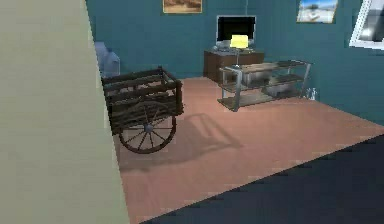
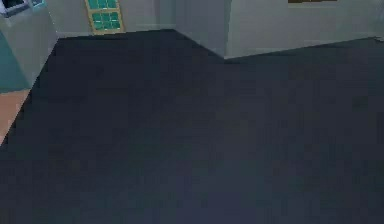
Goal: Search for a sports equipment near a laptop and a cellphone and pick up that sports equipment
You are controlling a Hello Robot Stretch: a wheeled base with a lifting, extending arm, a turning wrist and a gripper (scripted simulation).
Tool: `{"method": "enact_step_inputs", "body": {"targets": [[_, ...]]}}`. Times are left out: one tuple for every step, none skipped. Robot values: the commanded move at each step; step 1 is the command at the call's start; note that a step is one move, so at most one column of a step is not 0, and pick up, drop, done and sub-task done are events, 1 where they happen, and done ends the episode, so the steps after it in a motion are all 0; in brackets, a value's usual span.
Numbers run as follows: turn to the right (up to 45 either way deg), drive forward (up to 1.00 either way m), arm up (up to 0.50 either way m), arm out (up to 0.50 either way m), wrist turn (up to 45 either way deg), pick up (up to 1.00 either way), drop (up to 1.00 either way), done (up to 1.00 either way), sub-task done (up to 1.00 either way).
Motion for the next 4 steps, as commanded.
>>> {"method": "enact_step_inputs", "body": {"targets": [[0.0,0.65,0.00,0.00,0.0,0.00,0.00,0.00,0.00],[0.0,0.40,0.00,0.00,0.0,0.00,0.00,0.00,0.00],[-3.0,0.00,0.00,0.00,0.0,0.00,0.00,0.00,0.00],[0.0,0.25,0.00,0.00,0.0,0.00,0.00,0.00,0.00]]}}
